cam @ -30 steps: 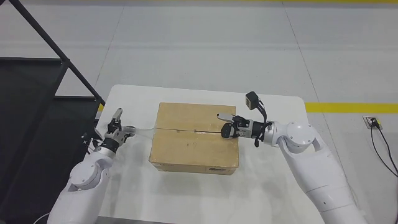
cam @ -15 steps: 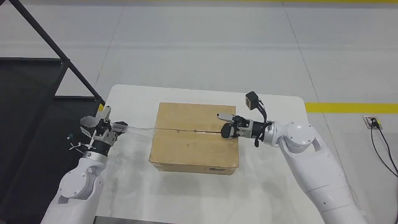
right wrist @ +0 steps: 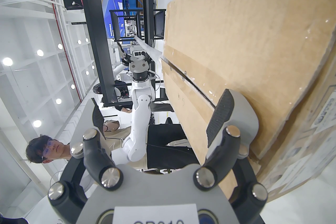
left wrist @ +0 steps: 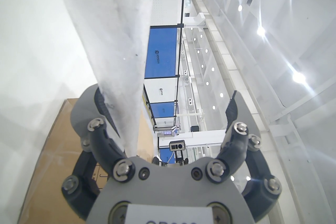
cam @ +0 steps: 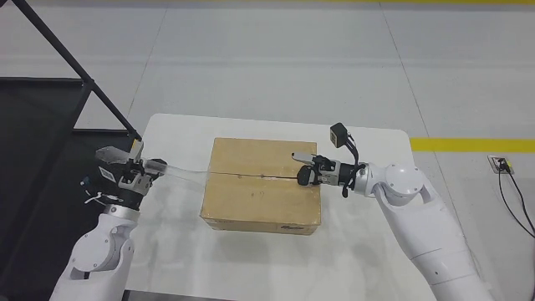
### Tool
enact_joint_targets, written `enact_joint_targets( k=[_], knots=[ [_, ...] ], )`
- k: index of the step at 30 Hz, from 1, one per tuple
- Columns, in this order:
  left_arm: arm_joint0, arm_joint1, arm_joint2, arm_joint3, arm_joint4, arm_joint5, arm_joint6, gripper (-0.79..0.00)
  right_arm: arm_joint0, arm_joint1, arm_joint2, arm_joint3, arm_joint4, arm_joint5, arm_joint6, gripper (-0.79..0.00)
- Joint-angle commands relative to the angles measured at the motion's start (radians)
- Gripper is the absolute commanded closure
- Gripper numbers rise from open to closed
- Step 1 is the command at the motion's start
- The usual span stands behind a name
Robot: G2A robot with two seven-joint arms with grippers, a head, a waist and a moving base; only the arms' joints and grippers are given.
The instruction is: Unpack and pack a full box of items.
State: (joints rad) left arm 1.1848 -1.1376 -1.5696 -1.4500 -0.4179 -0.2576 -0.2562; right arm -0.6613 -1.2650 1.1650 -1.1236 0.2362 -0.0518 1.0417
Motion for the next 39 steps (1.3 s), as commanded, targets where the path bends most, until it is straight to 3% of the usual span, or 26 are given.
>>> enact_joint_targets(
  k=[1, 8, 23, 39],
  knots=[
    [0.008, 0.0, -0.005, -0.022, 0.011, -0.001, 0.0, -0.785, 0.0, 0.0, 0.0, 0.0, 0.0, 0.0, 0.0, -0.785],
    [0.032, -0.001, -0.018, -0.08, 0.032, 0.001, 0.001, -0.785, 0.0, 0.0, 0.0, 0.0, 0.0, 0.0, 0.0, -0.785],
    [0.054, -0.004, -0.043, -0.098, 0.091, 0.007, 0.056, -0.785, -0.042, 0.008, 0.002, -0.065, 0.001, 0.001, -0.043, -0.785],
    [0.081, -0.01, -0.057, -0.137, 0.103, 0.003, 0.055, -0.785, 0.013, -0.014, -0.082, 0.01, 0.006, 0.016, -0.083, -0.785]
  ],
)
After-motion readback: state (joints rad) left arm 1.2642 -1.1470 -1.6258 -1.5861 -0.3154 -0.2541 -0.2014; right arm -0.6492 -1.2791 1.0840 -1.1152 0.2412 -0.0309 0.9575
